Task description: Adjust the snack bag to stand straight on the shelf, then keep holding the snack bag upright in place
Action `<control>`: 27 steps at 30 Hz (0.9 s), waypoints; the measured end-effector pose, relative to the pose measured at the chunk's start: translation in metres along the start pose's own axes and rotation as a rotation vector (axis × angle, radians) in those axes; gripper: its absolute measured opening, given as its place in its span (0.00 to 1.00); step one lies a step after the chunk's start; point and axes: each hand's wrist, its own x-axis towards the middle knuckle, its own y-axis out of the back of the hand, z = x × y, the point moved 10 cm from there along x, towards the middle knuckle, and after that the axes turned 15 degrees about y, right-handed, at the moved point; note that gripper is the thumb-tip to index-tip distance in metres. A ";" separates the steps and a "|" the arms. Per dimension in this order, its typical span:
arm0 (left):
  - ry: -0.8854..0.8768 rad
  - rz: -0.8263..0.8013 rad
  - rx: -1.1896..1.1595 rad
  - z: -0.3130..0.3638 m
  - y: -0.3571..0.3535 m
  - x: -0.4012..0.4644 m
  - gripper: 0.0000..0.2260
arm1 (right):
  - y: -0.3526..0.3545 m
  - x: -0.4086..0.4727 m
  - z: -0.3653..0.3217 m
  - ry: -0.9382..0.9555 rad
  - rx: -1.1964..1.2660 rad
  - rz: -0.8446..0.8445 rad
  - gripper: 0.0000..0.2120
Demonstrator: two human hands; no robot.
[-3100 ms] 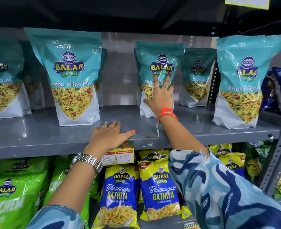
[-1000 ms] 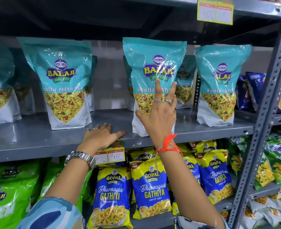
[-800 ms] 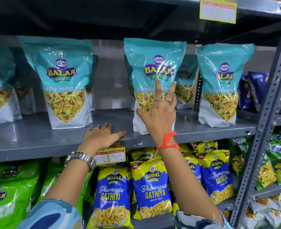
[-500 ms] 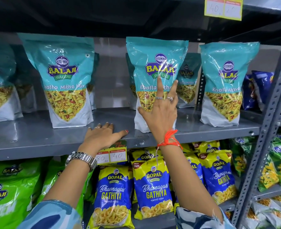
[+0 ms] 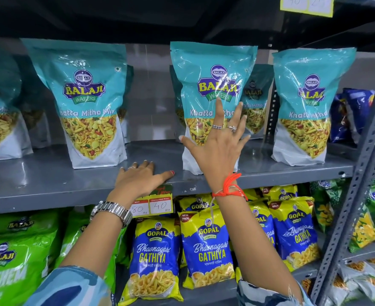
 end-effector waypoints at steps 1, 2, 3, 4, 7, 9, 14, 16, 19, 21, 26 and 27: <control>0.006 0.000 -0.023 0.000 0.002 -0.001 0.38 | 0.002 0.001 -0.004 0.008 -0.002 0.021 0.52; 0.016 -0.001 -0.069 -0.003 0.005 -0.002 0.37 | 0.005 0.003 -0.008 0.025 -0.007 0.048 0.51; 0.033 0.000 -0.129 -0.006 0.010 -0.003 0.35 | 0.008 0.005 -0.015 0.049 -0.013 0.080 0.50; 0.054 0.009 -0.186 -0.012 0.015 -0.003 0.33 | 0.011 0.007 -0.023 0.078 -0.016 0.113 0.48; 0.107 0.088 -0.219 -0.035 0.032 -0.010 0.32 | 0.014 0.011 -0.051 0.166 0.027 0.170 0.46; 0.130 0.121 -0.193 -0.055 0.037 -0.016 0.33 | 0.012 0.010 -0.070 0.195 0.077 0.181 0.44; 0.169 0.125 -0.143 -0.121 0.040 -0.023 0.39 | -0.013 0.007 -0.121 0.254 0.181 0.127 0.41; 0.222 0.122 -0.154 -0.159 0.044 -0.023 0.40 | -0.035 0.010 -0.142 0.256 0.241 0.074 0.42; 0.293 0.107 -0.140 -0.213 0.050 -0.016 0.39 | -0.069 0.015 -0.165 0.202 0.306 -0.012 0.43; 0.313 0.106 -0.102 -0.240 0.056 -0.008 0.39 | -0.087 0.017 -0.181 0.168 0.293 -0.062 0.45; 0.289 0.086 -0.063 -0.280 0.063 0.009 0.38 | -0.125 0.018 -0.225 0.104 0.285 -0.106 0.47; 0.264 0.076 -0.059 -0.282 0.062 0.012 0.38 | -0.129 0.018 -0.231 0.095 0.275 -0.097 0.48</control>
